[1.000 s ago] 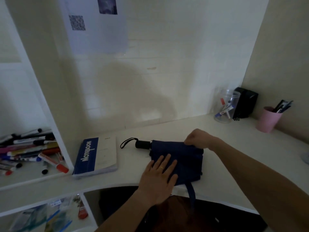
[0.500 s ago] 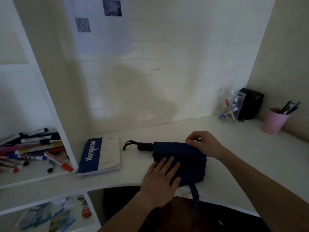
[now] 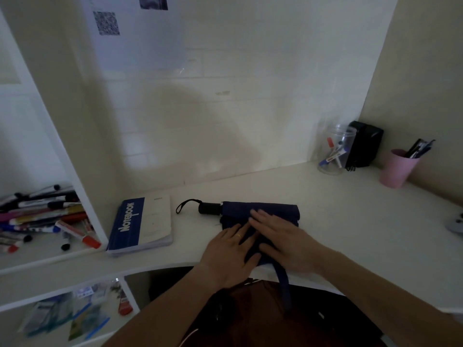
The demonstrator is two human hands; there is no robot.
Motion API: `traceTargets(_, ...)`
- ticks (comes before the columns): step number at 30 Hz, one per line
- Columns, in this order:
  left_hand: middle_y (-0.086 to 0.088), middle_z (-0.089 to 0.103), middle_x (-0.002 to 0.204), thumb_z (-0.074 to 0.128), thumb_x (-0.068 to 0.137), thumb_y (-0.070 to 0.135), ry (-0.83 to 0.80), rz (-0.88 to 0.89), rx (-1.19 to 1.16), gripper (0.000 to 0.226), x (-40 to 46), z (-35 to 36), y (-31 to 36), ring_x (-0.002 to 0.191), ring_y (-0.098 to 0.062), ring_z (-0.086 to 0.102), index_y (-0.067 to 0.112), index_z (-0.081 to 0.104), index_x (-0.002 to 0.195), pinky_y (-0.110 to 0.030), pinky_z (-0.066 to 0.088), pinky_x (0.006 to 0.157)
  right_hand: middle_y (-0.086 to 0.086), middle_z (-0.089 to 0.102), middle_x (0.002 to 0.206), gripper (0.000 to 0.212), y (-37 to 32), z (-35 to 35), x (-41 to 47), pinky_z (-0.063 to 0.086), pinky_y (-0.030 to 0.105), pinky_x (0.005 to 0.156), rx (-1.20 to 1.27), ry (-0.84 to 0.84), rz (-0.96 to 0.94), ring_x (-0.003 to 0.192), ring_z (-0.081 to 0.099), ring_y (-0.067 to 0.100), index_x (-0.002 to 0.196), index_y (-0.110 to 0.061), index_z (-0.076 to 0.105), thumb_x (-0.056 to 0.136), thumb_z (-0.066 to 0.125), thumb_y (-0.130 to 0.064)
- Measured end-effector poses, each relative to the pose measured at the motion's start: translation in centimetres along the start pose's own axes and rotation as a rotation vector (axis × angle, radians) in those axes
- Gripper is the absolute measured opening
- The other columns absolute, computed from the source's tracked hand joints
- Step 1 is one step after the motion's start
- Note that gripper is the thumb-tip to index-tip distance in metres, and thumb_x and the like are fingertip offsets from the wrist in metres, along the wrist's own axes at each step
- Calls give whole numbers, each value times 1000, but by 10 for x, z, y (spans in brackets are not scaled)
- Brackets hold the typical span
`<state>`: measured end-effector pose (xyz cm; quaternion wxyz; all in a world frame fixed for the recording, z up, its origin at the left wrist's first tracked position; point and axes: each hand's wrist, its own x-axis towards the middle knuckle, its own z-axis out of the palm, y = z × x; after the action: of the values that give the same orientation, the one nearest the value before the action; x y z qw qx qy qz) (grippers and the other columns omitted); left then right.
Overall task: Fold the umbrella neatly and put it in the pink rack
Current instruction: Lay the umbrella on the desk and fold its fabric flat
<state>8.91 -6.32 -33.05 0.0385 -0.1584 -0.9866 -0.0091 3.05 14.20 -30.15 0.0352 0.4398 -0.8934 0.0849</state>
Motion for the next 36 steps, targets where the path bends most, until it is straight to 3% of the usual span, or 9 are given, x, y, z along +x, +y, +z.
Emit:
traceTargets(6, 14, -9, 169, 15, 98, 74, -127, 1, -116, 69, -7, -7, -11, 156, -8, -5, 46, 1, 159, -35, 4, 128, -19, -23, 160, 69, 8, 18, -31, -14, 19, 119, 7, -221, 124, 146, -22, -6, 150, -35, -18, 97, 12, -66)
traceTargets(8, 11, 15, 169, 21, 100, 70, -135, -44, -200, 64, 2, -21, -9, 154, -13, 18, 43, 24, 158, -35, 18, 125, -21, -20, 160, 66, 11, 18, -34, -14, 17, 117, 11, -226, 123, 146, -20, -7, 151, -38, -16, 100, 17, -63)
traceTargets(11, -3, 59, 144, 28, 106, 55, 199, -1, -75, 56, 15, -27, -3, 127, -21, 57, 24, 56, 143, -36, 44, 108, -21, -16, 161, 66, 12, 19, -34, -13, 17, 117, 36, -218, 146, 147, -16, -7, 153, -40, -12, 99, 18, -64)
traceTargets(13, -6, 36, 163, 31, 106, 52, 208, 112, -39, 61, 19, -22, -1, 148, -23, 35, 17, 42, 153, -38, 32, 121, -20, -14, 161, 70, 9, 18, -33, -11, 18, 119, 56, -207, 153, 147, -15, -7, 154, -38, -9, 96, 16, -67)
traceTargets(16, 10, -20, 168, 28, 103, 63, -131, 103, -86, 77, 17, -15, -5, 154, -7, -18, 21, 7, 163, -35, 5, 128, -25, -10, 158, 74, 4, 6, -33, -5, 20, 121, 57, -258, 174, 145, -10, -8, 157, -37, -2, 95, 22, -69)
traceTargets(18, 13, -27, 165, 26, 99, 70, -181, 117, -42, 82, 19, -17, -10, 152, -5, -24, 26, 2, 163, -37, 6, 128, -26, 10, 158, 65, 1, -8, -24, 11, 23, 121, 114, -247, 203, 145, 8, -4, 156, -38, 20, 98, 32, -64)
traceTargets(21, 12, -26, 166, 27, 95, 75, -199, 135, -34, 84, 22, -19, -13, 152, -6, -23, 33, 1, 162, -37, 9, 127, -10, 54, 141, 46, -8, -15, 0, 43, 31, 106, 84, 169, 211, 130, 50, 14, 140, -28, 52, 102, 35, -46)
traceTargets(26, 12, -19, 167, 26, 94, 78, -202, 123, -55, 84, 16, -16, -15, 152, -3, -23, 34, 1, 162, -39, 4, 128, -2, -6, 166, 66, -13, 40, -5, 3, 32, 125, -51, 91, 199, 154, -2, 15, 158, -17, 4, 103, 4, -53)
traceTargets(36, 24, -12, 165, 19, 92, 83, -262, 75, -273, 72, 8, -18, -23, 151, 3, -14, 54, 6, 156, -31, -4, 125, -16, -22, 162, 84, -7, 30, -26, -12, 23, 120, 14, -114, 248, 148, -20, -1, 155, -31, -14, 82, -11, -70)
